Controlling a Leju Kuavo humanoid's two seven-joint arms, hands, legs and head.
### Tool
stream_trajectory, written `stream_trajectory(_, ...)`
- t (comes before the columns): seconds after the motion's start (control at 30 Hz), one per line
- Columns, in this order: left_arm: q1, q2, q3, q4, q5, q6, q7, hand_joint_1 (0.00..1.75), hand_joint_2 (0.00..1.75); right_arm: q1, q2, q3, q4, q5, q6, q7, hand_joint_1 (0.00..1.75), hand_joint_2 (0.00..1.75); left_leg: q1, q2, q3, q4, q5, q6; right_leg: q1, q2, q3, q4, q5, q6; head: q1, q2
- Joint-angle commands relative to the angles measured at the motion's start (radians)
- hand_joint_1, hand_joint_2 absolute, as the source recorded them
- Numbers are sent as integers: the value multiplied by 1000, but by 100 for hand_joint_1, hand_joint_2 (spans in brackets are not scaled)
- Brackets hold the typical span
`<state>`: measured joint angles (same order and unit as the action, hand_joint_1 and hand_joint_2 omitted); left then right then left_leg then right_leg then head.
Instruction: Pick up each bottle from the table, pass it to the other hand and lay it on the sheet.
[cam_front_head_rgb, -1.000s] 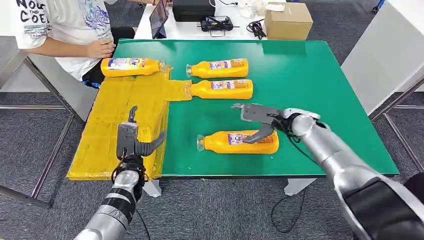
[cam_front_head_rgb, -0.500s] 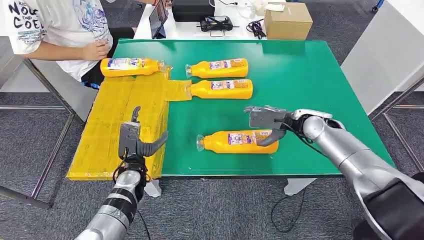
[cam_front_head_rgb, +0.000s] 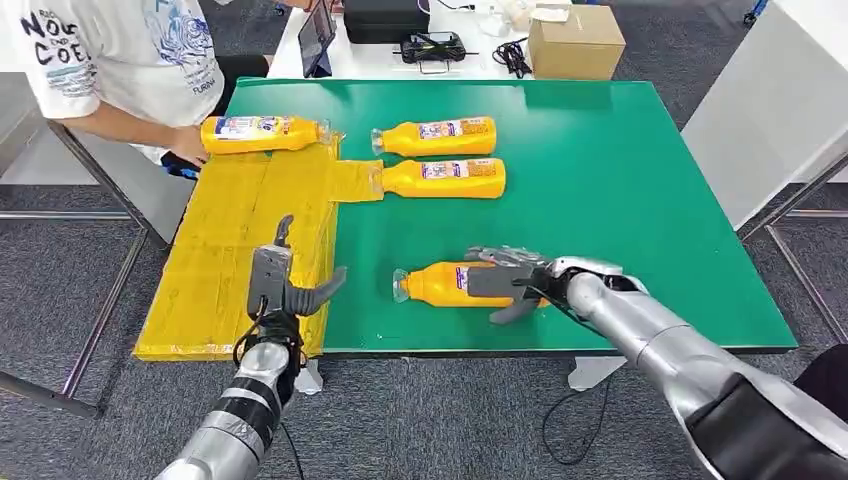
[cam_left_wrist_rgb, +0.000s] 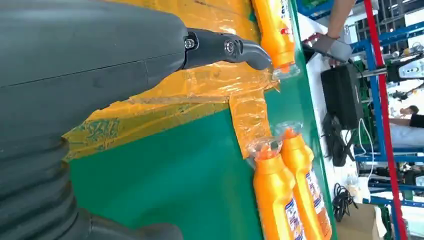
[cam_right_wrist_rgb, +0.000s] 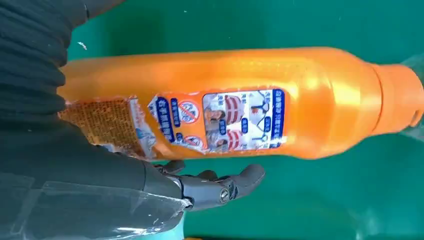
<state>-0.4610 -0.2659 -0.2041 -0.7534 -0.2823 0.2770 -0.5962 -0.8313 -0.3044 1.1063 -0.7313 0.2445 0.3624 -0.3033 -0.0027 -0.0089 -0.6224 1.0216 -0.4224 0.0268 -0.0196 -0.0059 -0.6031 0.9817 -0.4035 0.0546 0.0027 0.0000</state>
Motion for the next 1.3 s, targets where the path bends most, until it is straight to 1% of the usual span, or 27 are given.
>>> stream_trajectory(0.03,-43,17,-20,83,2,-12,11,0,175,-34,72,61,150,70,-42,18,0,175,1,2,4,0,-1,-1,1,2,3,-1,-1,-2,0,0)
stream_trajectory(0.37,-39,18,-18,83,1,-12,12,0,175,-48,65,59,152,88,-48,31,0,175,0,2,4,0,-2,-2,1,2,3,0,-1,-3,0,0)
stream_trajectory(0.47,-39,18,-18,83,1,-12,12,0,175,-48,65,59,152,88,-48,31,0,175,0,1,2,0,-1,-1,0,1,2,0,-1,-2,0,0)
stream_trajectory(0.5,-39,18,-18,83,1,-12,12,0,175,-48,65,59,152,88,-48,31,0,175,1,3,6,0,-3,-3,1,2,6,0,-2,-4,0,0)
stream_trajectory(0.53,-39,18,-18,83,1,-12,12,0,175,-48,65,59,152,88,-48,31,0,175,0,2,3,0,-1,-2,1,1,3,0,-1,-2,0,0)
stream_trajectory(0.57,-38,18,-16,79,1,-13,13,0,175,-47,61,57,143,94,-51,36,0,175,1,2,5,0,-2,-2,1,2,5,0,-2,-3,0,0)
stream_trajectory(0.6,-37,19,-16,78,1,-13,14,0,175,-51,57,57,136,94,-40,36,0,175,0,1,2,0,-1,-1,0,1,2,0,0,-2,0,0)
stream_trajectory(0.73,-34,20,-12,76,-1,-13,17,0,175,-67,34,59,101,108,-14,60,0,175,1,2,5,1,-3,-2,1,2,5,1,-2,-3,0,0)
stream_trajectory(0.77,-34,20,-12,75,-1,-14,16,0,175,-68,31,59,97,107,-4,62,0,175,0,1,2,0,-1,-1,0,1,2,1,-1,-2,0,0)
stream_trajectory(0.8,-33,19,-11,74,-1,-15,16,0,175,-71,25,65,88,116,1,68,0,175,0,2,4,1,-2,-2,1,2,3,1,-1,-3,0,0)
stream_trajectory(0.87,-32,16,-13,72,-3,-15,18,0,175,-74,23,77,83,129,9,77,0,175,0,1,1,0,-1,-1,0,1,1,0,-1,-2,0,0)
stream_trajectory(0.9,-31,16,-13,71,-3,-15,20,0,175,-74,24,80,82,131,8,80,7,175,0,2,4,0,-2,-2,0,2,3,1,-2,-3,0,0)
stream_trajectory(0.93,-30,16,-13,71,-3,-13,21,0,175,-74,25,81,81,133,7,81,115,175,0,2,3,0,-1,-1,0,2,2,0,-1,-2,0,0)
stream_trajectory(0.97,-29,15,-11,70,-1,-12,22,0,175,-72,26,82,81,136,3,84,175,175,0,2,2,0,-1,-1,0,1,2,0,-1,-2,0,0)
stream_trajectory(1.0,-28,15,-9,69,1,-11,22,0,175,-72,26,83,81,136,3,85,175,175,1,3,6,1,-3,-3,1,3,6,1,-3,-4,0,0)
stream_trajectory(1.03,-29,16,-8,68,0,-8,21,0,175,-73,24,83,81,135,5,85,175,175,0,2,3,1,-2,-2,0,2,3,1,-1,-2,0,0)
stream_trajectory(1.13,-31,18,-8,67,-1,-6,20,0,175,-75,23,82,80,134,7,84,175,175,0,2,3,1,-2,-2,1,2,3,1,-1,-3,0,0)
stream_trajectory(1.17,-31,18,-6,65,-1,-1,18,0,175,-78,21,82,79,133,8,82,175,175,0,1,1,0,-1,-1,0,1,1,0,0,-1,0,0)
stream_trajectory(1.2,-40,28,2,52,2,0,15,0,175,-95,4,82,64,128,23,77,175,175,0,2,2,0,-1,-1,0,1,2,0,-1,-2,0,0)
stream_trajectory(1.3,-38,28,4,46,4,-2,16,0,175,-91,0,80,56,126,19,77,175,175,0,2,2,1,-1,-1,0,2,1,1,-1,-2,0,0)
